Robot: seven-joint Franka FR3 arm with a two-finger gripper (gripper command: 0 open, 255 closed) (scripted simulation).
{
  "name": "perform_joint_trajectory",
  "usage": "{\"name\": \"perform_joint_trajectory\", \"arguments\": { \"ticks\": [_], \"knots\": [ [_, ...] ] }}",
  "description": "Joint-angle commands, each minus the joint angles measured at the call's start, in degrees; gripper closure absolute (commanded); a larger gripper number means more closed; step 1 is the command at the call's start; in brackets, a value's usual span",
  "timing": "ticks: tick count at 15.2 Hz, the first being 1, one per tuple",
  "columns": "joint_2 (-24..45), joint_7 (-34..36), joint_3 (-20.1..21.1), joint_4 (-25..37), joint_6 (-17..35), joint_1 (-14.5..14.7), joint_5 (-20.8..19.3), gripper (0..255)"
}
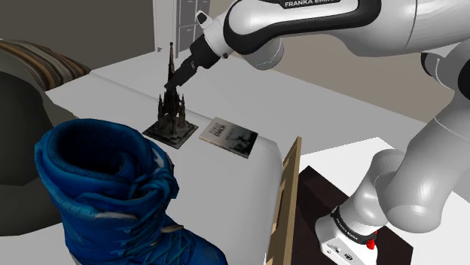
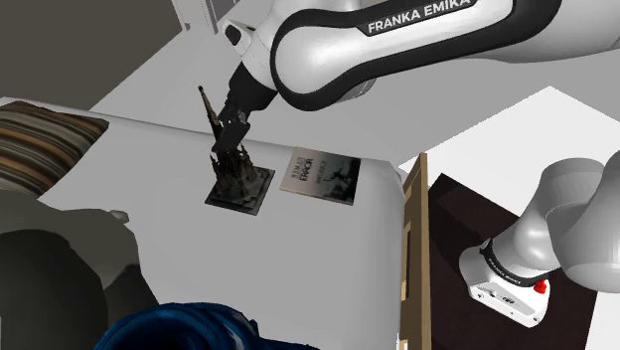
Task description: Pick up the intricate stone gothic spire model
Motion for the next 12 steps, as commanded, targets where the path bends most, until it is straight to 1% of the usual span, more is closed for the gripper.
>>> {"name": "perform_joint_trajectory", "arguments": {
  "ticks": [1, 2, 4, 5, 12],
  "knots": [
    [0.4, -1.3, 0.1, -0.9, 1.2, 0.0, 1.1, 0],
    [0.8, -2.2, 0.2, -1.5, 2.1, 0.0, 2.0, 0],
    [0.8, -2.2, 0.2, -1.5, 2.1, 0.0, 1.9, 0],
    [0.8, -2.1, 0.2, -1.5, 2.1, 0.0, 1.9, 255],
    [0.9, -2.1, 0.2, -1.5, 2.1, 0.1, 1.9, 255]
  ]
}}
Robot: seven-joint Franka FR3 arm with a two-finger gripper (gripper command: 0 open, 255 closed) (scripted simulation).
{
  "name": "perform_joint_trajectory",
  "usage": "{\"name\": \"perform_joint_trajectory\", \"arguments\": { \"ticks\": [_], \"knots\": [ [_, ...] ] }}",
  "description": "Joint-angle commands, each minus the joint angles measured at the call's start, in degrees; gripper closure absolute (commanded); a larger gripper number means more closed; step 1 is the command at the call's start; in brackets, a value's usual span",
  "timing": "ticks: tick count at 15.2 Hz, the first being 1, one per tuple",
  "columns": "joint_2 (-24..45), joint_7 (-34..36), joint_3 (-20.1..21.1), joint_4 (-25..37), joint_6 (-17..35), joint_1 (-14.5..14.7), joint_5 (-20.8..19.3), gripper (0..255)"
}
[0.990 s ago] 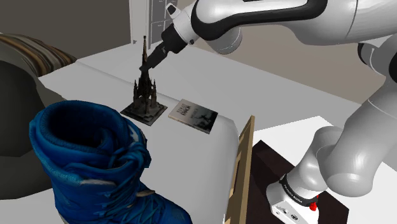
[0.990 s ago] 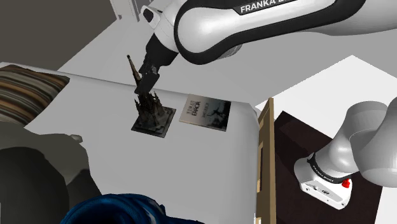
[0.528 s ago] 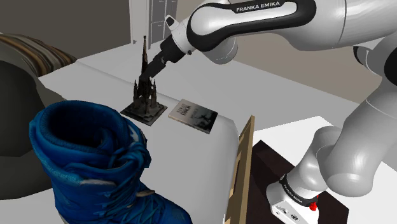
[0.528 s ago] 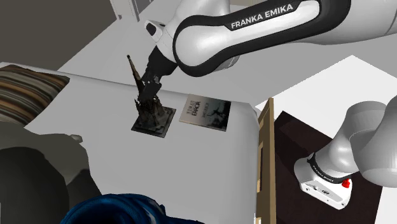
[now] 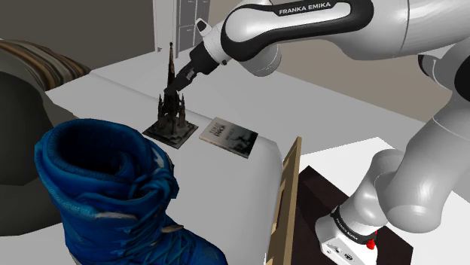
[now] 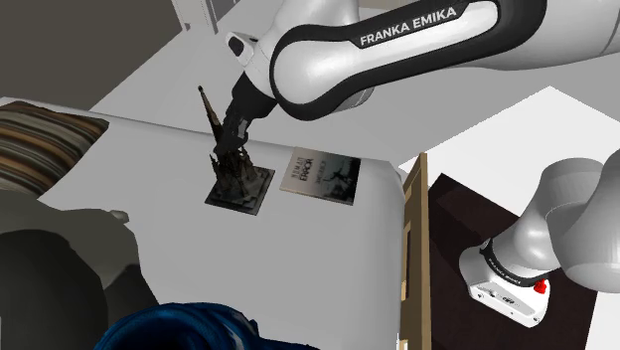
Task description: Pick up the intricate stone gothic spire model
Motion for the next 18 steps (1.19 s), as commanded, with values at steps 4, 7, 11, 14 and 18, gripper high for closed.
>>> {"name": "perform_joint_trajectory", "arguments": {
  "ticks": [4, 7, 11, 14, 18],
  "knots": [
    [-0.5, 1.0, -0.2, 0.7, -1.2, -0.1, -1.0, 255],
    [-1.2, 2.7, -0.4, 2.1, -3.1, -0.1, -2.5, 255],
    [-2.0, 4.7, -0.6, 4.0, -5.6, -0.3, -4.2, 255],
    [-2.4, 6.1, -0.7, 5.7, -7.6, -0.4, -5.4, 255],
    [-2.8, 7.4, -0.8, 7.5, -9.7, -0.5, -6.6, 255]
  ]
}}
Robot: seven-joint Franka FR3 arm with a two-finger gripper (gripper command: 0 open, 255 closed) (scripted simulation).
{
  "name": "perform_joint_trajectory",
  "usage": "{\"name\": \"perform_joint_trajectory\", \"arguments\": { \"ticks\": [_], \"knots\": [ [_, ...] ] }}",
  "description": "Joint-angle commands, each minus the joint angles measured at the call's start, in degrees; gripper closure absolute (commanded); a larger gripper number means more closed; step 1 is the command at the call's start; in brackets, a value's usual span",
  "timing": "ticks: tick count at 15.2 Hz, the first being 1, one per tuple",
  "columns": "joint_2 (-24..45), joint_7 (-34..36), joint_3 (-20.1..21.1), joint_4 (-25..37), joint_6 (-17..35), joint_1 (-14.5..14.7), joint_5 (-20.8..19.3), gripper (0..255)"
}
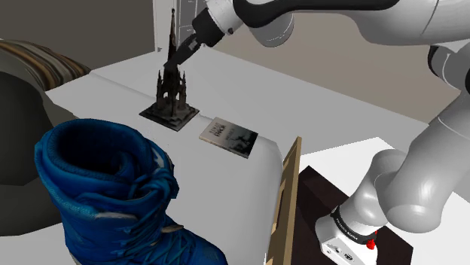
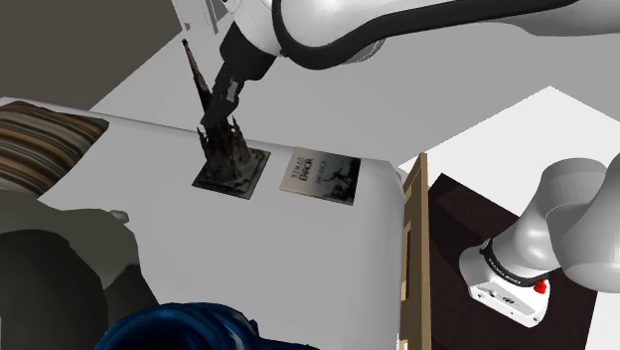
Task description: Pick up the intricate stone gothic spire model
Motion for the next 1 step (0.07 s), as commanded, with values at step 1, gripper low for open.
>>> {"name": "perform_joint_trajectory", "arguments": {
  "ticks": [1],
  "knots": [
    [0.0, 0.3, 0.0, 0.4, -0.4, 0.0, -0.3, 255]
  ]
}}
